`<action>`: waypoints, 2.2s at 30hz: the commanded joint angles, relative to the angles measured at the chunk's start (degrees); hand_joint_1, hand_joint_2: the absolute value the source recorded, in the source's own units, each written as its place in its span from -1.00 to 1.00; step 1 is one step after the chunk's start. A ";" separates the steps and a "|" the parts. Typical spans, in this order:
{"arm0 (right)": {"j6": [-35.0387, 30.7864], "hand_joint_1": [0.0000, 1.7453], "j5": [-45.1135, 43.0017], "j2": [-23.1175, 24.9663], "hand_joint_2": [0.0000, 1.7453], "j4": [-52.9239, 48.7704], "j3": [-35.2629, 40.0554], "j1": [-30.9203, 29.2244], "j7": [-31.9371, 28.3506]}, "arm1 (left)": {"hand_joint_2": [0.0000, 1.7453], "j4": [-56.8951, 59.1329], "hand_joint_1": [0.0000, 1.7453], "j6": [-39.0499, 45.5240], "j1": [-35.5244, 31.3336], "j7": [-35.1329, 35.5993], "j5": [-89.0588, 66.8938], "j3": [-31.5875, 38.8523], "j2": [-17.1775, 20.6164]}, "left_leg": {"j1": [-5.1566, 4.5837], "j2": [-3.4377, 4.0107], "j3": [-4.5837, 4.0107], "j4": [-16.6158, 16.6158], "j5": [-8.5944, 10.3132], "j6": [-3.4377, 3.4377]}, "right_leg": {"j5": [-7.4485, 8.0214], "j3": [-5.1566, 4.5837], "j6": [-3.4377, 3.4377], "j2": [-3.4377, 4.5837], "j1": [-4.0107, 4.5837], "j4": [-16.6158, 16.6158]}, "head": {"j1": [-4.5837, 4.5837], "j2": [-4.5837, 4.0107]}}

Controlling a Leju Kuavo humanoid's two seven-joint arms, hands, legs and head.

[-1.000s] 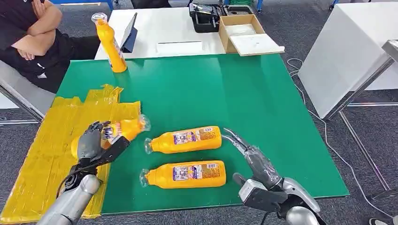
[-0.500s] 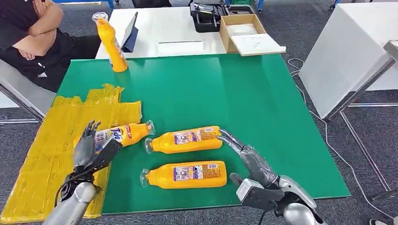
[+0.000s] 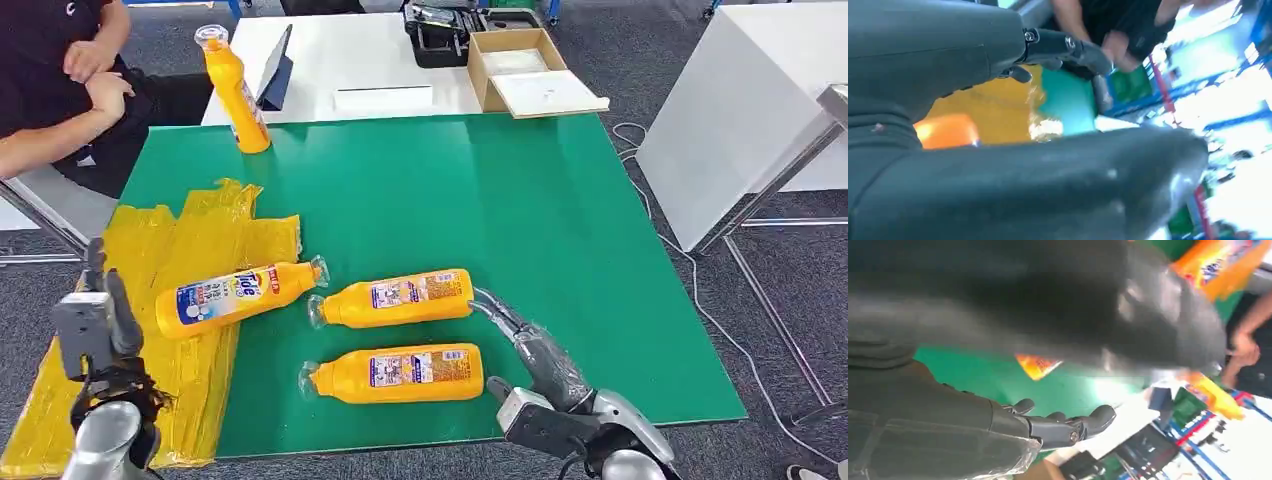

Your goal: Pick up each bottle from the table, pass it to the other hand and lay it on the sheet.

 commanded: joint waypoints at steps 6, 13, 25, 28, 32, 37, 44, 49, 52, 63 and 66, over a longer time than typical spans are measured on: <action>4.21 -1.00 21.37 0.46 1.00 -0.02 3.59 4.20 12.41 | -1.00 -15.89 -1.00 -2.36 13.18 -3.00 8.90 6.19 3.36 | 0.01 0.25 0.23 -0.07 -0.16 -0.23 | -0.08 0.16 -0.06 0.15 0.01 -0.03 | 0.02 0.00; 5.84 -1.00 25.72 1.90 1.00 2.49 5.29 4.42 15.32 | -1.00 -15.83 -1.00 -2.47 14.67 -3.27 9.93 5.16 3.68 | 0.02 0.09 0.17 -0.07 -0.09 -0.22 | -0.06 0.15 -0.06 -0.02 0.01 -0.05 | 0.02 0.00; 6.64 -1.00 38.57 9.24 1.00 14.88 7.08 -6.94 18.85 | -1.00 -15.50 -1.00 -3.02 12.96 -2.79 8.94 1.24 2.20 | 0.05 0.17 0.18 -0.09 -0.06 -0.24 | 0.01 0.17 -0.07 0.05 0.05 -0.10 | 0.00 0.00; 6.63 -1.00 36.93 9.52 1.00 20.42 8.25 -11.39 18.51 | -1.00 -12.97 -1.00 -3.59 10.29 -2.43 9.34 -0.26 2.73 | 0.03 0.23 0.20 -0.11 -0.02 -0.24 | 0.06 0.17 -0.06 0.10 0.03 -0.12 | 0.00 0.00; 6.24 -1.00 36.54 10.41 1.00 24.04 9.97 -14.50 18.92 | -1.00 -10.62 -1.00 -3.66 7.55 -2.22 9.82 -1.76 3.12 | 0.01 0.05 0.17 -0.12 0.04 -0.16 | 0.03 0.16 -0.04 -0.03 0.00 -0.10 | 0.02 0.00; 7.07 -1.00 32.52 11.69 1.00 29.88 12.92 -19.91 19.52 | -1.00 -8.16 -1.00 -3.23 3.22 -1.72 10.25 -3.61 2.54 | 0.02 0.08 0.22 -0.11 0.04 -0.22 | 0.04 0.22 -0.06 -0.04 0.01 -0.10 | 0.02 0.00; 7.75 -1.00 29.07 12.00 1.00 35.44 17.12 -22.82 19.74 | -1.00 -5.59 -1.00 -3.43 -0.64 -0.88 10.77 -4.79 2.36 | 0.01 -0.04 0.16 -0.08 0.06 -0.16 | 0.01 0.17 -0.04 -0.13 0.00 -0.06 | 0.00 0.00; 7.75 -1.00 29.06 11.98 1.00 35.39 17.15 -22.86 19.74 | -1.00 -5.53 -1.00 -3.42 -0.50 -0.88 10.77 -4.77 2.40 | 0.02 0.04 0.23 -0.09 0.01 -0.21 | 0.00 0.22 -0.04 -0.04 0.01 -0.07 | 0.02 0.00; 7.75 -1.00 29.06 11.98 1.00 35.39 17.15 -22.86 19.74 | -1.00 -5.53 -1.00 -3.42 -0.50 -0.88 10.77 -4.77 2.40 | 0.02 -0.03 0.25 -0.09 0.02 -0.22 | -0.01 0.26 -0.04 -0.12 0.02 -0.08 | 0.02 0.00; 7.75 -1.00 29.06 11.98 1.00 35.39 17.15 -22.86 19.74 | -1.00 -5.53 -1.00 -3.42 -0.50 -0.88 10.77 -4.77 2.40 | 0.01 -0.02 0.26 -0.08 0.01 -0.26 | -0.03 0.25 -0.06 -0.13 0.00 -0.05 | 0.02 0.00; 7.75 -1.00 29.06 11.98 1.00 35.39 17.15 -22.86 19.74 | -1.00 -5.53 -1.00 -3.42 -0.50 -0.88 10.77 -4.77 2.40 | 0.01 -0.01 0.20 -0.06 0.03 -0.19 | -0.01 0.19 -0.05 -0.08 0.00 -0.04 | 0.02 0.00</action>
